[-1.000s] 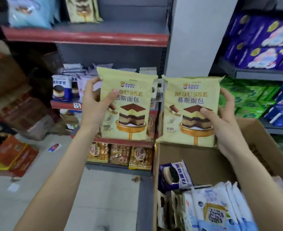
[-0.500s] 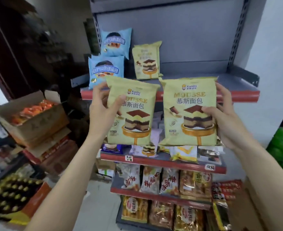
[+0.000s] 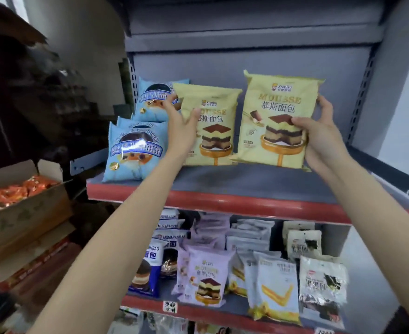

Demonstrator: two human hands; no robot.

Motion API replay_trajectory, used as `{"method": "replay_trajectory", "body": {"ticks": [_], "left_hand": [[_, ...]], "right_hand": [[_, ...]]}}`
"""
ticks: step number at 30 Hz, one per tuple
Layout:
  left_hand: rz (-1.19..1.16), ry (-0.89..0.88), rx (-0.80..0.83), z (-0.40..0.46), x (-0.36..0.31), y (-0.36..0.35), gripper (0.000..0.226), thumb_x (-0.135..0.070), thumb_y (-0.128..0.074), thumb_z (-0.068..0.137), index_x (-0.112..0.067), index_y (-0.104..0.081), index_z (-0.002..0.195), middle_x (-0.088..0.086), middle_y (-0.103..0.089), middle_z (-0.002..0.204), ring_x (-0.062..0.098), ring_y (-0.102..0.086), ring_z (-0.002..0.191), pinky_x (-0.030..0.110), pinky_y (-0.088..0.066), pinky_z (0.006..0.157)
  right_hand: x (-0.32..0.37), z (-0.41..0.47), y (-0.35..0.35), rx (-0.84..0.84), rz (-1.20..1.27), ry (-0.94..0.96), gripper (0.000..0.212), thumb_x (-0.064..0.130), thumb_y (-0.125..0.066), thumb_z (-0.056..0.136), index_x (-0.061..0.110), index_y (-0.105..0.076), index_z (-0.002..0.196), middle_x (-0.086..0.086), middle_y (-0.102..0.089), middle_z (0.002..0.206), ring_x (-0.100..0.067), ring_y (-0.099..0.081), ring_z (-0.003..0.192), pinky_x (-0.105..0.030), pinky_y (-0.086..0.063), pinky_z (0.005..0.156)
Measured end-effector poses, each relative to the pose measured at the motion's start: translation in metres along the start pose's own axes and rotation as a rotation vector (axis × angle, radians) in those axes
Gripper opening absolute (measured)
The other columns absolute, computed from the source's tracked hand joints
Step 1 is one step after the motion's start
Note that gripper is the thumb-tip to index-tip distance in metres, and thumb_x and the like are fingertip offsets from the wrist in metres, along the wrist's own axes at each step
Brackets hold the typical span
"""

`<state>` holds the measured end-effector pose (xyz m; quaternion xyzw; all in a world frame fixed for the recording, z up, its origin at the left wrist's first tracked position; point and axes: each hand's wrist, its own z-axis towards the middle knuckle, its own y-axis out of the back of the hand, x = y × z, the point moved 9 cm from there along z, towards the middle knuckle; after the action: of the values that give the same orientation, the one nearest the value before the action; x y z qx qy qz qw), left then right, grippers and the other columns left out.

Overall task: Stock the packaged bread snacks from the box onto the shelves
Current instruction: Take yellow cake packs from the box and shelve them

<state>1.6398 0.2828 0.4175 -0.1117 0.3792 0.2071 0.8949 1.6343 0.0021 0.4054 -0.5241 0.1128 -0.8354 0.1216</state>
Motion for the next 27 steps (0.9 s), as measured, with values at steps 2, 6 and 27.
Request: {"method": "replay_trajectory", "body": {"ticks": [2,6,27], "left_hand": [[0.045,0.018,-0.012,0.013,0.02,-0.014,0.053,-0.012,-0.056,0.094,-0.01,-0.023,0.136,0.007,-0.045,0.133,0.024,-0.054,0.115,0.031,-0.042,0.1],[0.32,0.085,-0.046,0.034,0.05,-0.027,0.056,-0.009,-0.053,0.094,-0.002,-0.022,0.14,0.013,-0.038,0.14,0.029,-0.044,0.125,0.028,-0.034,0.098],[0.719,-0.112,0.276,-0.03,0.016,-0.009,0.05,-0.018,-0.054,0.093,-0.011,-0.039,0.14,0.013,-0.028,0.151,0.023,-0.024,0.141,0.027,-0.021,0.107]], "right_hand": [[-0.008,0.021,-0.001,0.015,-0.038,-0.019,0.052,-0.005,-0.046,0.092,0.03,-0.034,0.129,-0.003,-0.067,0.105,-0.017,-0.072,0.081,-0.031,-0.058,0.058],[-0.026,0.05,-0.014,0.083,-0.177,-0.054,0.056,-0.004,-0.048,0.092,0.032,-0.031,0.131,-0.009,-0.064,0.108,-0.023,-0.071,0.079,-0.044,-0.059,0.07],[-0.122,0.063,-0.072,0.196,-0.621,-0.16,0.093,0.029,-0.074,0.081,0.033,-0.01,0.148,-0.011,-0.018,0.153,-0.027,-0.023,0.14,-0.046,-0.026,0.114]]}}
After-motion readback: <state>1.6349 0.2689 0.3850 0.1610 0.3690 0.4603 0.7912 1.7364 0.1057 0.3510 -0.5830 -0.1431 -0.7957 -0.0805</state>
